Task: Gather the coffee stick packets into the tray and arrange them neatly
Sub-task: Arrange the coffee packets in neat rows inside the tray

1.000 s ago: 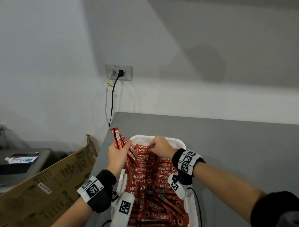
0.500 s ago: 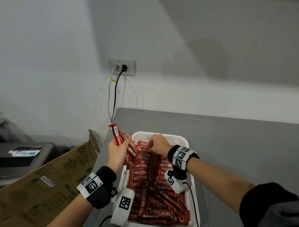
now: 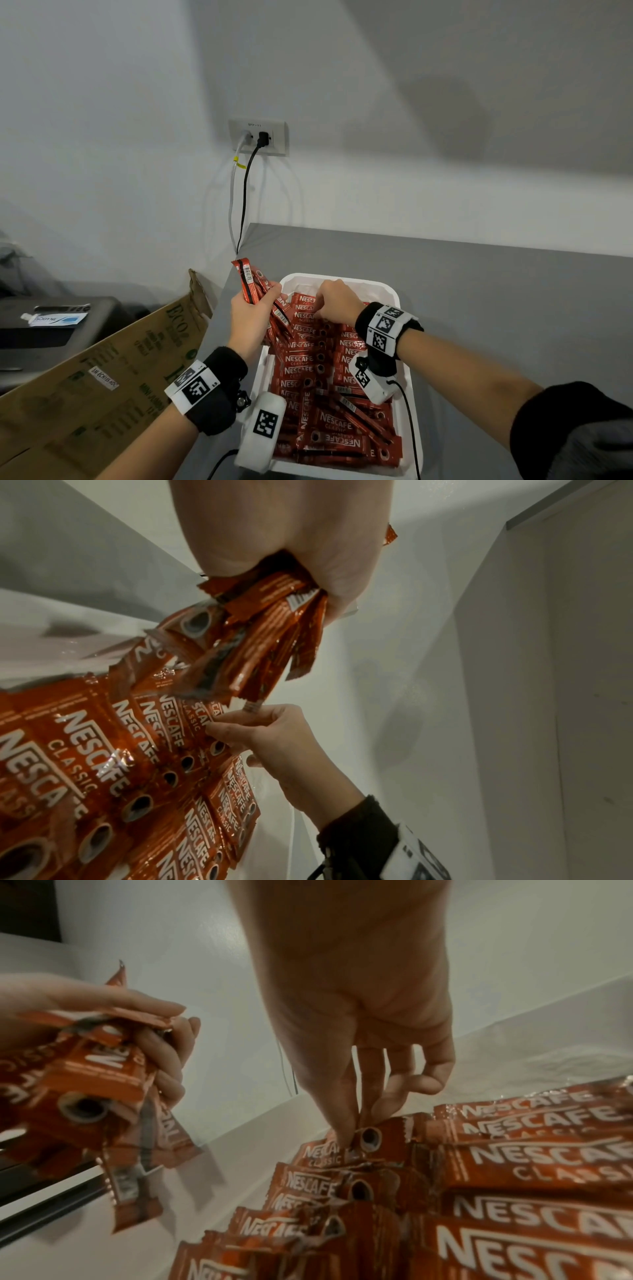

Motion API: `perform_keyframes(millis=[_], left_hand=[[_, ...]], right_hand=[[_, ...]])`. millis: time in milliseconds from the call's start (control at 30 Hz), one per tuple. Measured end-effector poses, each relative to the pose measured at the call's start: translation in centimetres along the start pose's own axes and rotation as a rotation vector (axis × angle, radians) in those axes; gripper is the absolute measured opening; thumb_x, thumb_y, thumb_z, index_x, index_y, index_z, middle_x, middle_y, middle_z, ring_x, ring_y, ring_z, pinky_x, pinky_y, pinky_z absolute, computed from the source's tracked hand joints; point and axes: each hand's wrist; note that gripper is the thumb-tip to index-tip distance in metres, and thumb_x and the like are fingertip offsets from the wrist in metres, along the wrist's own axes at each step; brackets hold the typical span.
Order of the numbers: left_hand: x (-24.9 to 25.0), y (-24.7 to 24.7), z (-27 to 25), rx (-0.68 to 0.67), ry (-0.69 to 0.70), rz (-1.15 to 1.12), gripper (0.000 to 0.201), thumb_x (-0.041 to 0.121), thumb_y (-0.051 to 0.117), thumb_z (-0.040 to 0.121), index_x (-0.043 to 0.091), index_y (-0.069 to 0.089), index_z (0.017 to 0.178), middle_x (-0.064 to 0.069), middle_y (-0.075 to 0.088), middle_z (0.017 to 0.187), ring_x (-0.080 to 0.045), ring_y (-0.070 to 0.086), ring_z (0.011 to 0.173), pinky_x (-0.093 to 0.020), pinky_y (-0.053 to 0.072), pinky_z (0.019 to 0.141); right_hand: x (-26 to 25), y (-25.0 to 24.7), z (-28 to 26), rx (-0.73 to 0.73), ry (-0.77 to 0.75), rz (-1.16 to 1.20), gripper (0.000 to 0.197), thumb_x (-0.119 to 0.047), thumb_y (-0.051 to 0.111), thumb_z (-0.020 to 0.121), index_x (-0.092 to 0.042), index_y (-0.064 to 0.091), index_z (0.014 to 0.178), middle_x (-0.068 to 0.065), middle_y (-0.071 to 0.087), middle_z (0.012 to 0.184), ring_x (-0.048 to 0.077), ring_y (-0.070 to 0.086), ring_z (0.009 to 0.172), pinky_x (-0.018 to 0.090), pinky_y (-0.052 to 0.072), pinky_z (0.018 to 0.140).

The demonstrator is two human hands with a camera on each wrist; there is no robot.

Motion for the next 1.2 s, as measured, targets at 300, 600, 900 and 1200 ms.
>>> perform_keyframes(millis=[300,600,900,1200], left_hand=[[-0.2,-0.1,0.1,-0.019,0.003,0.007,0.003,0.013,0.059,0.089,0.012,0.06,0.087,-0.008,0.065,0.083,-0.02,0.064,0.075,-0.029,0.051,0.07],[-0.4,1.3,0.0,-0.051,0.031,0.016,0.013,0.018,0.061,0.088,0.005,0.06,0.084,-0.01,0.065,0.081,-0.023,0.064,0.077,-0.032,0.052,0.072],[-0.4,2.2,-0.7,-0.131,0.034,0.026,0.01,0.018,0.062,0.087,0.009,0.065,0.09,-0.015,0.07,0.093,-0.028,0.068,0.089,-0.037,0.054,0.083],[-0.4,2.3,-0.8,-0.234,-0.011,0.056,0.008,0.01,0.065,0.084,0.005,0.059,0.084,-0.004,0.066,0.071,-0.013,0.066,0.063,-0.028,0.053,0.064]], right_hand=[[0.2,0.0,0.0,0.018,-0.019,-0.028,0.01,-0.012,0.065,0.085,-0.007,0.071,0.091,0.006,0.07,0.097,0.021,0.065,0.09,0.032,0.053,0.081],[-2.9,-4.8,-5.4,-0.063,-0.189,0.489,0.029,-0.028,0.057,0.094,-0.001,0.065,0.103,0.011,0.07,0.093,0.01,0.061,0.067,0.02,0.052,0.06],[0.0,-4.8,-7.1,0.03,-0.189,0.499,0.017,-0.019,0.062,0.091,-0.015,0.064,0.074,-0.004,0.065,0.063,0.007,0.06,0.054,0.028,0.053,0.064],[2.5,-6.1,-8.2,-0.258,-0.226,0.437,0.017,-0.025,0.059,0.093,-0.014,0.07,0.087,-0.003,0.065,0.07,0.02,0.067,0.071,0.022,0.051,0.067]])
Point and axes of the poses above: each hand's wrist, its own z-axis towards the middle knuckle, its own y-axis out of the palm, x = y × z
